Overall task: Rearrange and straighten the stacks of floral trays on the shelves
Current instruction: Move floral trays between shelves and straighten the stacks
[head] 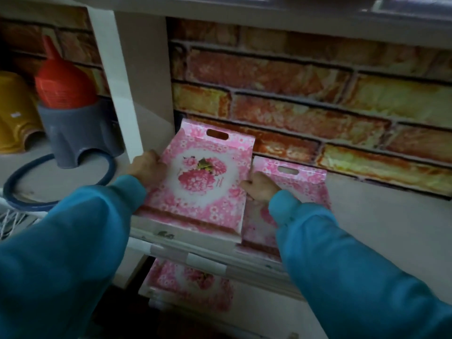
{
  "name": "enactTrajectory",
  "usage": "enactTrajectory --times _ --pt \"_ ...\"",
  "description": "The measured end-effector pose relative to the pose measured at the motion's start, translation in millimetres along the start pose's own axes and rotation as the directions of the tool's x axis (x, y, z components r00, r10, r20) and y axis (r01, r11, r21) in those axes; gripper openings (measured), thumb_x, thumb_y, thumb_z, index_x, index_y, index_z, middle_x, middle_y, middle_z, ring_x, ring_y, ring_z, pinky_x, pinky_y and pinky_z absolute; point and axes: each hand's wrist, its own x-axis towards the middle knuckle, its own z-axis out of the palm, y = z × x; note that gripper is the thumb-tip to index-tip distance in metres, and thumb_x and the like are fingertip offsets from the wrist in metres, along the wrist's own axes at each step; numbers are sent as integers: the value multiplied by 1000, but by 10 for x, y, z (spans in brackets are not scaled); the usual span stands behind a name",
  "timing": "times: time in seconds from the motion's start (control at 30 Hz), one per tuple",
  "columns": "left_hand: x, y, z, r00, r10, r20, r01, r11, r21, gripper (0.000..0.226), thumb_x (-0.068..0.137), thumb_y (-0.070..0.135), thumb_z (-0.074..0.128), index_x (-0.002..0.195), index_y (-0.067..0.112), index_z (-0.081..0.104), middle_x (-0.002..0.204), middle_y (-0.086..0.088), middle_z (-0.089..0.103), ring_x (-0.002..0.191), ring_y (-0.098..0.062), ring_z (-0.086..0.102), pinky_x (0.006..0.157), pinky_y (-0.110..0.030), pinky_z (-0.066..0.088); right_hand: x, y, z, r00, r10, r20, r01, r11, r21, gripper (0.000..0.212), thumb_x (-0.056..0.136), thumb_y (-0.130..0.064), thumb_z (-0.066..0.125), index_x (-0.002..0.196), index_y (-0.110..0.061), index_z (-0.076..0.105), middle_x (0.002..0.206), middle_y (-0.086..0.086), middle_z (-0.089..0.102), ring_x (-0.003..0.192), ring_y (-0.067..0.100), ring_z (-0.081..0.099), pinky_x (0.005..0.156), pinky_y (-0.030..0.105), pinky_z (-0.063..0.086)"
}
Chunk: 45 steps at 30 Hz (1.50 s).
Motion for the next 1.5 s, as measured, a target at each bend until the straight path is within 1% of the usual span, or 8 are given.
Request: enactTrajectory --times 0.1,0.2,0.53,0.87,1.07,1.2,1.3,1.5 --pt "-105 360 100 998 27 62 -26 999 -21 37 81 26 56 114 9 62 116 -23 65 107 -41 61 85 -36 48 -99 243 -295 998 30 -46 -31 999 -14 36 95 -27 49 60 -17 48 54 0 54 43 10 51 49 21 38" --pt "-268 747 315 989 70 132 -63 996 -58 41 82 28 58 117 7 60 122 -22 62 111 -39 59 88 -35 47 -263 597 -552 993 97 -67 -94 995 37 40 95 -26 48 57 -17 44 40 -3 45 22 4 41 33 16 31" --pt "-754 1567 1023 919 276 280 -270 961 -63 38 84 30 53 115 7 52 119 -22 61 105 -41 60 83 -36 47 -744 1622 -999 934 352 -69 -335 925 182 36 95 -25 50 61 -13 46 53 5 43 40 17 36 41 23 32" --pt "-975 1570 1200 893 360 271 -389 919 61 22 85 26 48 98 11 38 110 -22 63 97 -41 62 73 -35 43 -753 1854 -872 919 381 -99 -367 920 133 29 92 -32 50 68 -16 51 56 4 51 36 14 42 37 19 34" --pt "-1079 1478 1144 891 352 286 -380 924 46 33 89 35 48 109 8 49 111 -18 63 97 -37 62 81 -39 50 -814 1854 -855 923 366 -116 -354 928 112 31 92 -37 52 69 -16 52 63 7 56 46 19 47 44 24 40" --pt "-1196 1278 999 917 360 173 -349 933 -87 35 89 48 47 100 17 57 96 -11 71 90 -34 66 82 -42 55 -963 1838 -899 924 308 -225 -312 950 16 34 92 -43 48 74 -15 54 69 6 61 51 19 55 43 21 39" --pt "-1320 1085 915 916 386 109 -373 920 -123 31 86 50 49 91 22 61 81 -7 71 80 -32 67 74 -38 56 -1080 1690 -864 949 196 -248 -203 979 -1 34 94 -39 48 74 -13 58 63 4 60 45 16 53 38 20 37" --pt "-1705 817 801 888 452 -81 -459 871 -176 38 88 52 49 65 22 49 52 3 53 55 -27 56 55 -29 44 -1311 921 -449 983 -107 -152 101 994 -44 40 95 -32 49 73 0 61 68 13 62 61 23 59 62 35 44"
